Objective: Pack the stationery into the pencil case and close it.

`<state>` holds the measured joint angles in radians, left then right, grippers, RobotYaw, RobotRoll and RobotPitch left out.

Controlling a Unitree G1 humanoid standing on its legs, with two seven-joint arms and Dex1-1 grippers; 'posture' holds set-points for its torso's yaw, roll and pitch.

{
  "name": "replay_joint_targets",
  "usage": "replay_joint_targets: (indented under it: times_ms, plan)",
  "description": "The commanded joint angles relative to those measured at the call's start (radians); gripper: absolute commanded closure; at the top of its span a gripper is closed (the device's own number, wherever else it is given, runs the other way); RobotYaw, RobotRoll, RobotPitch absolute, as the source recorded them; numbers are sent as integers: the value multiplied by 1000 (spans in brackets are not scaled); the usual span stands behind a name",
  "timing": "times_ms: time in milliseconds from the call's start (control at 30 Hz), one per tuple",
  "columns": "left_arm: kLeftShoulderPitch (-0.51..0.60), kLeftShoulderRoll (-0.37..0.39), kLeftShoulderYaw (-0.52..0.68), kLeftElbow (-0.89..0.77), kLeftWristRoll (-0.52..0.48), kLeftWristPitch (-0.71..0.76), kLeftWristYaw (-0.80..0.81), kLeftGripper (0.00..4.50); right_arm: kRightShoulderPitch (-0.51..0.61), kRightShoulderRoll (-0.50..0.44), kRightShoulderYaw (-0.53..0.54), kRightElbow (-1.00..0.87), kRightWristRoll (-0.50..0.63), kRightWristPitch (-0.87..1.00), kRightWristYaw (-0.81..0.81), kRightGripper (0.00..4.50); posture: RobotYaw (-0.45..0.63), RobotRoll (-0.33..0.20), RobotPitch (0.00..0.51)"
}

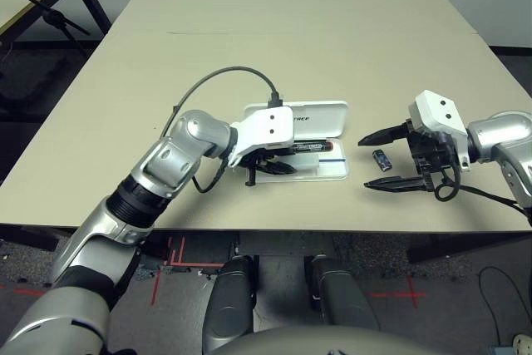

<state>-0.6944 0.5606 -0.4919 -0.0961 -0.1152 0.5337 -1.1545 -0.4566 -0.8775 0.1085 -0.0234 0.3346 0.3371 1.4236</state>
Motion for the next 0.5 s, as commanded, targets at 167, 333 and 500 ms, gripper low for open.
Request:
replay_joint_targets:
  times_ms: [167,333,500]
  plan:
    - [-9,-24,-26,76,47,-56,-9,3409,19,-8,0,-6,-11,-12,-15,0,3,0,115]
    - [-9,-36,-27,91,63,-63,-12,3409,25,-6,2,-9,-13,-15,-20,0,1,0,120]
    - [-5,-48,-27,100,72,-65,-8,3409,31,-8,2,-14,-12,-17,-25,0,-4,0,124]
